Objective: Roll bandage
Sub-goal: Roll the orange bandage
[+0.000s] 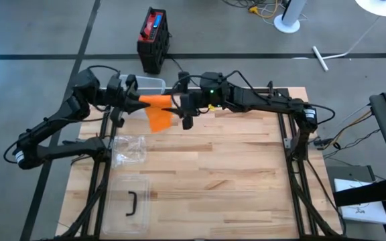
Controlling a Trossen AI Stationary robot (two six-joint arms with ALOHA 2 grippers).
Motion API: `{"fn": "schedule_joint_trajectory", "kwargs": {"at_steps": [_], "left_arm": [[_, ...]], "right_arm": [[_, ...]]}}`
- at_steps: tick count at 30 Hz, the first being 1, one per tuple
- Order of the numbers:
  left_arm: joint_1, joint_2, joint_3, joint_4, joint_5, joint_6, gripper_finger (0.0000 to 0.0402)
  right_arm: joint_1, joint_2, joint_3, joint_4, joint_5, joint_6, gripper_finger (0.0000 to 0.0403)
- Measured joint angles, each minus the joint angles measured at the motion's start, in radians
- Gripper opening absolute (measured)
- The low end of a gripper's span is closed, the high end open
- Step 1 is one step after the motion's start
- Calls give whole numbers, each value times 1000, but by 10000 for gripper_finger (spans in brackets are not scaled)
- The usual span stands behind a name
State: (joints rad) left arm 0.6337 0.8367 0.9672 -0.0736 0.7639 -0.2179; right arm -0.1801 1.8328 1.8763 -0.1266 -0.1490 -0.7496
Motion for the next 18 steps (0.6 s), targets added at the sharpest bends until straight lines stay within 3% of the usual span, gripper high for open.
{"fn": "schedule_joint_trajectory", "kwargs": {"at_steps": [10,13,18], "left_arm": [[-1,-71,1,-50,-14,201,54],[0,-77,1,-50,-17,276,50],[-1,-56,0,-57,-22,358,51]], "right_arm": [[2,-11,-2,81,-112,488,337],[-13,0,-1,125,-109,603,349],[-29,39,-2,156,-132,731,337]]}}
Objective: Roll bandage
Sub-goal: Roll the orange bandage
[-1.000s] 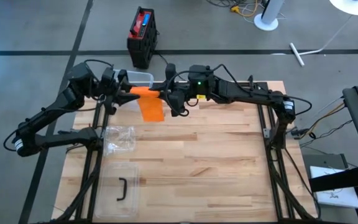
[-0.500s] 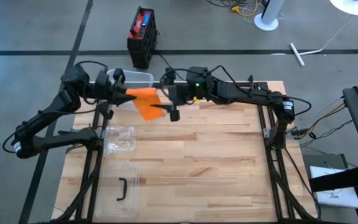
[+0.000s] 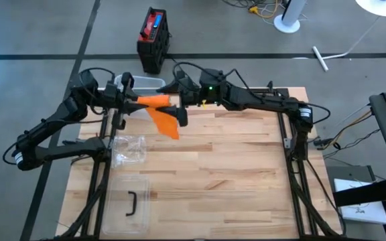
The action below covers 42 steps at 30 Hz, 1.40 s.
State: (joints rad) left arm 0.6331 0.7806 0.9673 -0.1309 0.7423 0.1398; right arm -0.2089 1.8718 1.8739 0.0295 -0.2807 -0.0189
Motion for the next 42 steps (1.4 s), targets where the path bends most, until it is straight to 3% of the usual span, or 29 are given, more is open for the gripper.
{"fn": "schedule_joint_trajectory", "kwargs": {"at_steps": [7,12,25,31,35,42], "left_arm": [[0,21,-1,-8,0,17,52],[0,23,-1,-9,0,35,55],[1,33,-1,48,-22,69,63],[0,33,0,90,-94,26,94],[0,25,0,89,-144,-35,131],[2,4,0,79,-208,-78,199]], "right_arm": [[-1,8,1,5,-8,9,307],[-1,9,1,6,-8,15,262],[2,19,4,32,-34,3,48],[1,20,4,66,-21,-7,42],[2,22,4,57,26,-33,43],[4,23,3,50,11,-98,50]]}}
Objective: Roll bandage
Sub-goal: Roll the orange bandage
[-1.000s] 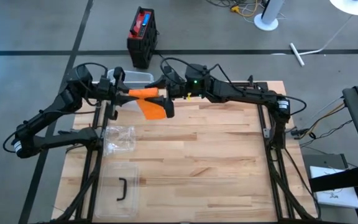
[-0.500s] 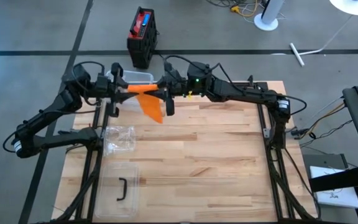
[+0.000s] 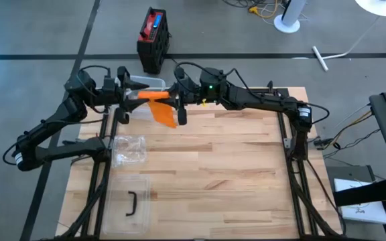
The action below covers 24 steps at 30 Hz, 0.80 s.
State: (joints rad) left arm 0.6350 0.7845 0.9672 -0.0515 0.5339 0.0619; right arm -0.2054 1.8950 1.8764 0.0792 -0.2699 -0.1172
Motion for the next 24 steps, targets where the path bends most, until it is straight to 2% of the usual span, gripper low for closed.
{"fn": "schedule_joint_trajectory", "kwargs": {"at_steps": [5,8,11,15,16,24], "left_arm": [[0,15,1,-5,68,42,211],[0,22,1,-6,98,52,189],[0,26,2,-8,142,53,139],[0,26,19,-30,189,48,41],[0,26,24,-38,193,44,29],[0,20,53,-96,201,13,52]], "right_arm": [[1,0,-1,-6,-56,-12,46],[1,0,-1,-7,-70,-14,49],[1,0,-1,-7,-100,-27,49],[2,0,-1,-14,-123,-52,48],[3,0,-1,-14,-124,-52,48],[12,0,-1,-12,-142,-77,48]]}}
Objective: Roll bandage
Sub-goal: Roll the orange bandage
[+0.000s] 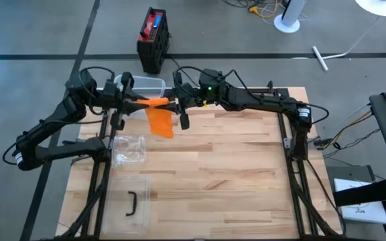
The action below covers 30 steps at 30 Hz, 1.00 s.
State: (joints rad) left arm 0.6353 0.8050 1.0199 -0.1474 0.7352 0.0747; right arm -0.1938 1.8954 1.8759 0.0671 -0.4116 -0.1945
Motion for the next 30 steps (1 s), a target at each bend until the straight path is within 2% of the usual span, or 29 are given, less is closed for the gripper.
{"fn": "schedule_joint_trajectory", "kwargs": {"at_steps": [7,13,19,22,25,27,30], "left_arm": [[1,-39,0,-10,-40,-10,85],[4,-133,-13,-95,-242,20,124],[2,-212,-20,-204,-248,38,169],[2,-229,-34,-242,-244,37,192],[2,-232,-66,-250,-245,28,212],[2,-236,-96,-227,-289,24,222],[2,-243,-142,-196,-372,52,233]], "right_arm": [[3,-1,0,-4,29,11,48],[6,-2,-12,-14,24,10,48],[-16,-5,-60,11,71,7,48],[-15,-7,-71,18,128,-27,48],[-3,-7,-74,15,243,-89,48],[8,-7,-74,13,306,-111,48],[20,-20,-74,-18,332,-112,48]]}}
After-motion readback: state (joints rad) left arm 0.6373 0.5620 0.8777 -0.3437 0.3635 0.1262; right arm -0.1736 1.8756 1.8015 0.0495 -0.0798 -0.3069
